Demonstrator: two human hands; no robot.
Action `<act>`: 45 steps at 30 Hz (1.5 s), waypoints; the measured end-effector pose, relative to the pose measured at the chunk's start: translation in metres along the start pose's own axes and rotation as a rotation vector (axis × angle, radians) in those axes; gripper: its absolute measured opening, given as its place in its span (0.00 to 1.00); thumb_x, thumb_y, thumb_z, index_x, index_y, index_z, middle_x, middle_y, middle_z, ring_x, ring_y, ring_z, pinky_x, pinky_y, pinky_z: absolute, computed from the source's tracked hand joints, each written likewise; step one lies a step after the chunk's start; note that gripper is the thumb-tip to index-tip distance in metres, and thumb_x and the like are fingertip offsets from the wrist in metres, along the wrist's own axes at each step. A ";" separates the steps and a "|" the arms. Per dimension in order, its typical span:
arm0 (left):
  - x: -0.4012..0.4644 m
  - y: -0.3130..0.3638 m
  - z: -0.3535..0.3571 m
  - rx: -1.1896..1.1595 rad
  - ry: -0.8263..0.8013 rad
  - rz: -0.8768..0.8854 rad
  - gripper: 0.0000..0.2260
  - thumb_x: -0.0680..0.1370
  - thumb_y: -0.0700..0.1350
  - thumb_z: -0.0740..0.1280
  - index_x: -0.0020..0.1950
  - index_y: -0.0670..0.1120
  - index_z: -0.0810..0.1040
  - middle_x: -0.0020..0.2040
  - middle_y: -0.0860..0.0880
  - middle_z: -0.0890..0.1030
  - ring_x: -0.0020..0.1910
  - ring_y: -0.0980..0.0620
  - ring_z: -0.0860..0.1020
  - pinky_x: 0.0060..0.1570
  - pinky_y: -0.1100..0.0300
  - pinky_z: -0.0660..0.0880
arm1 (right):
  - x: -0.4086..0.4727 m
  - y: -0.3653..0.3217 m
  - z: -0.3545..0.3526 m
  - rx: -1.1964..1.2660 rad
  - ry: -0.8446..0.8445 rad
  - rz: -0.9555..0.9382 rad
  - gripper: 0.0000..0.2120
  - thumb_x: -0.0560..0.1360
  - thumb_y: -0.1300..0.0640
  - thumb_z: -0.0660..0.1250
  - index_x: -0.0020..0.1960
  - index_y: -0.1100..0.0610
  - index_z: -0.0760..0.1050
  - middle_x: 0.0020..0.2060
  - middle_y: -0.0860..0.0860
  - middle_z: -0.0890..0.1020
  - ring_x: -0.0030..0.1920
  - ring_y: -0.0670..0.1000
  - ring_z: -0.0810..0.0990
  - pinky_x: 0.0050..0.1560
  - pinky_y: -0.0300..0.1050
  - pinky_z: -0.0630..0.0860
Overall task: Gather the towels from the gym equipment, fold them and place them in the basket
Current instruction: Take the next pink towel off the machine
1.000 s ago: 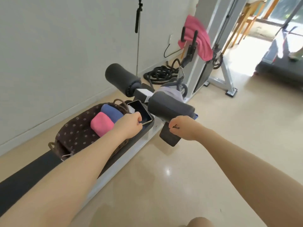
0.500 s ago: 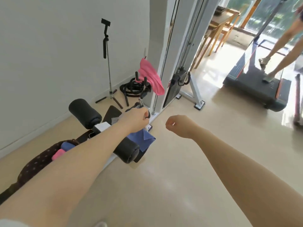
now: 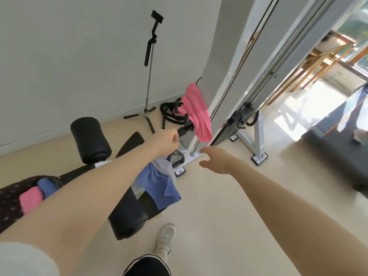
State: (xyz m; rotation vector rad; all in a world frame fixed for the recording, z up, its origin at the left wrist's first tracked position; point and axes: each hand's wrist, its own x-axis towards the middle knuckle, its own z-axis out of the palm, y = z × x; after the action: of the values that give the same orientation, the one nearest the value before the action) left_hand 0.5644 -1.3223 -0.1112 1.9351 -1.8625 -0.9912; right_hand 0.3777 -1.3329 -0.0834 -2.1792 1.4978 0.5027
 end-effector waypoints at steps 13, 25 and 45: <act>0.145 0.039 -0.019 -0.360 0.240 -0.226 0.04 0.77 0.40 0.58 0.44 0.48 0.70 0.35 0.53 0.72 0.37 0.52 0.72 0.39 0.60 0.70 | 0.162 0.065 -0.106 0.036 -0.094 0.098 0.12 0.81 0.56 0.54 0.47 0.62 0.71 0.44 0.56 0.76 0.52 0.57 0.73 0.46 0.44 0.71; 0.166 0.049 0.082 -0.755 0.592 -0.746 0.05 0.77 0.38 0.58 0.43 0.42 0.72 0.43 0.41 0.76 0.42 0.49 0.73 0.36 0.66 0.70 | 0.276 0.118 -0.060 0.562 -0.340 0.022 0.14 0.78 0.60 0.62 0.61 0.65 0.73 0.55 0.61 0.78 0.52 0.56 0.76 0.44 0.45 0.75; -0.111 0.144 0.159 -0.001 1.081 -1.052 0.35 0.63 0.57 0.57 0.68 0.46 0.68 0.67 0.47 0.71 0.68 0.44 0.66 0.64 0.53 0.59 | 0.003 -0.047 -0.041 -0.480 -0.750 -1.494 0.13 0.73 0.63 0.61 0.29 0.59 0.70 0.25 0.49 0.74 0.30 0.43 0.73 0.33 0.38 0.68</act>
State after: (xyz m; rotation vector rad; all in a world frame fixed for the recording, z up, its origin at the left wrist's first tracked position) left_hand 0.3597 -1.1942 -0.1046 2.6186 -0.2213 0.0329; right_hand 0.4249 -1.3425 -0.0434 -2.2899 -0.7521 0.9286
